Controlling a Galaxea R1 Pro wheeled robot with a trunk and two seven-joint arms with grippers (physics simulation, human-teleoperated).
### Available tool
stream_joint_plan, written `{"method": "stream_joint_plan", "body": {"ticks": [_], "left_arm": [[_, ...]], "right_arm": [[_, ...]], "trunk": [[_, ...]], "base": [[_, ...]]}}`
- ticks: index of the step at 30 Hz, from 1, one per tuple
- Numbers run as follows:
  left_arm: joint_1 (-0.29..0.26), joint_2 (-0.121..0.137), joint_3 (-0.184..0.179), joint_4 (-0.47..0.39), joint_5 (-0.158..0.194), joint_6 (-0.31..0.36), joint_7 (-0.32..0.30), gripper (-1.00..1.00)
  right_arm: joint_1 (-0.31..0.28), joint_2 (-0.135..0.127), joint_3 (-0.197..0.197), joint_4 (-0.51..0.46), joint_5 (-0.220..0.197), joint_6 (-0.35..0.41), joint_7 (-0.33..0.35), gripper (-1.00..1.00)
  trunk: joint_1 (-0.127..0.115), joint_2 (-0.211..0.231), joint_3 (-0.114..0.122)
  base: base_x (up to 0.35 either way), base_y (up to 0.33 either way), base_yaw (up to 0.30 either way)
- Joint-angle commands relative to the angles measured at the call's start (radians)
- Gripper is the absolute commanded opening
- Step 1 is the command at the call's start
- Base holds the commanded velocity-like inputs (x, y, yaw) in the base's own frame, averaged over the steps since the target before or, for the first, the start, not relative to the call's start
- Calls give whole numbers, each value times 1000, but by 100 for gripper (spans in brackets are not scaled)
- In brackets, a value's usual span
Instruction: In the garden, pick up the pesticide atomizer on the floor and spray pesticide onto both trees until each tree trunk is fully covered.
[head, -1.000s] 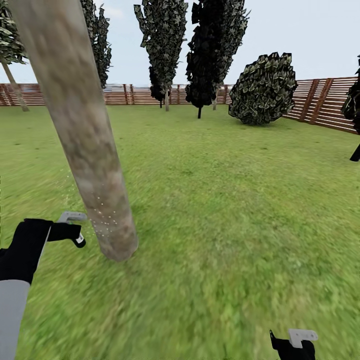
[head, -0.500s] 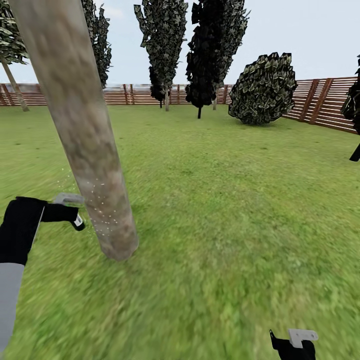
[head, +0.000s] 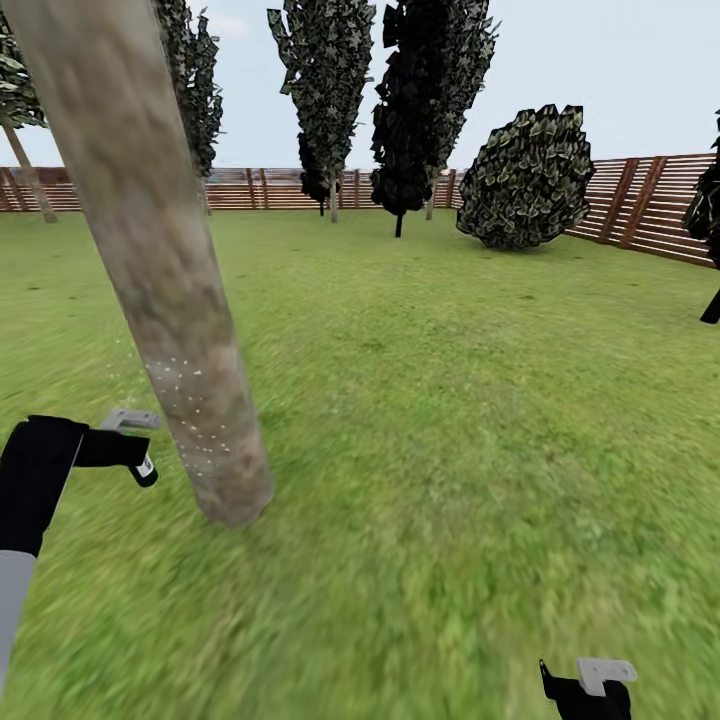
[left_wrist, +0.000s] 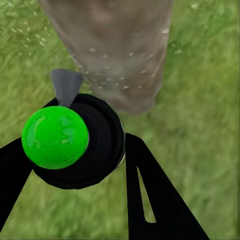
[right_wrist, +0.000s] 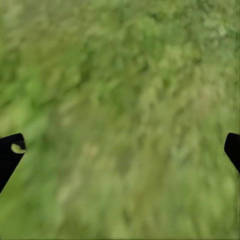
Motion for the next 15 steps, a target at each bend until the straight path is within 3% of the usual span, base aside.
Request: {"method": "stream_joint_plan", "body": {"ticks": [1, 6, 15], "left_arm": [[6, -1, 0, -1, -10, 3, -10, -100], [12, -3, 6, -2, -9, 3, -7, -100], [12, -3, 7, -5, -9, 3, -5, -100]], "right_arm": [[-1, 0, -8, 1, 5, -4, 6, 100], [-1, 1, -9, 1, 5, -4, 6, 100], [-1, 2, -8, 1, 5, -4, 6, 100]], "trunk": [[0, 0, -1], [0, 0, -1], [0, 0, -1]], "base": [[211, -195, 0], [112, -241, 13], [2, -275, 254]]}}
